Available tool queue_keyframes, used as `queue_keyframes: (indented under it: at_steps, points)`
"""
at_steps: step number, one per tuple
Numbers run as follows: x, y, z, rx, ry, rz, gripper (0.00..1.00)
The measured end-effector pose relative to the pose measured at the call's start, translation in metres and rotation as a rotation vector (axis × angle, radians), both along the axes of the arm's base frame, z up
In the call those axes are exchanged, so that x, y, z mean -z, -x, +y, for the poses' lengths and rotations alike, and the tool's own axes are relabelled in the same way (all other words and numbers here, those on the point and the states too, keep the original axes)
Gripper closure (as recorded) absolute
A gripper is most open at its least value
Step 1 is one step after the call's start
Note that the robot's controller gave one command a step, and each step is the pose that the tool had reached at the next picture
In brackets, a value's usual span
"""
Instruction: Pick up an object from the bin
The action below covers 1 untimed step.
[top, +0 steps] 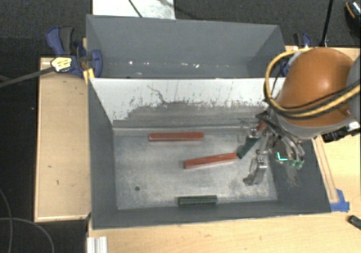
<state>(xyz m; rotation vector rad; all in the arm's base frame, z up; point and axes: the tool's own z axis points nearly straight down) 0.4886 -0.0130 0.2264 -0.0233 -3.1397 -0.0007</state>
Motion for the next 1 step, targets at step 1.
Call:
queue_keyframes:
  at_steps: [1]
  points:
    - [0.1592,-0.0557,0.0550,-0.324,-0.002,0.002,0.00]
